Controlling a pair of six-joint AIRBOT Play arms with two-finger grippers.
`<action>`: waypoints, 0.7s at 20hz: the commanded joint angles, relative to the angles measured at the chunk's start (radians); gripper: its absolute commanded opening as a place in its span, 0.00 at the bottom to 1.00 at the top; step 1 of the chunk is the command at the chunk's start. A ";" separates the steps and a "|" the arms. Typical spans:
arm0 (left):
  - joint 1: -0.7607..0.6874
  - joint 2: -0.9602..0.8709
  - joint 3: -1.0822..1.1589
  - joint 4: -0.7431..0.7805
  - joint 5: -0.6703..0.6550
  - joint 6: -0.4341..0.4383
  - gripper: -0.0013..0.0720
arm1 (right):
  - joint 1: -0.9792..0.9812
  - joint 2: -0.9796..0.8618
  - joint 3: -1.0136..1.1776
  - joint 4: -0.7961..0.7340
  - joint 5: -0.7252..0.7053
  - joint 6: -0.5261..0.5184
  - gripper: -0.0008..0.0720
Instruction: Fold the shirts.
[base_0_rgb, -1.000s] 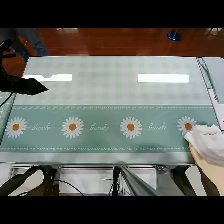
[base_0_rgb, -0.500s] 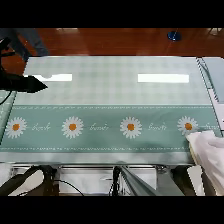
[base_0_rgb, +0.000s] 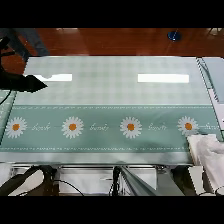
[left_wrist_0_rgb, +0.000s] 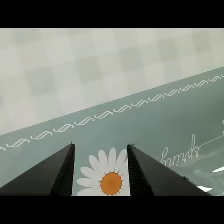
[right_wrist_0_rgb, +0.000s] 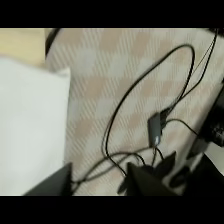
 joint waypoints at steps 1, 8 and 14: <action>0.000 -0.010 0.000 0.000 0.022 0.000 0.58 | 0.034 0.000 0.115 0.447 -0.444 0.182 0.27; -0.005 -0.056 0.000 -0.203 0.110 0.000 0.59 | 0.703 -0.418 0.638 1.920 -0.603 -0.629 0.25; -0.218 -0.059 0.000 0.138 0.131 -0.129 0.57 | 1.364 -0.672 0.795 1.021 0.083 -0.268 0.20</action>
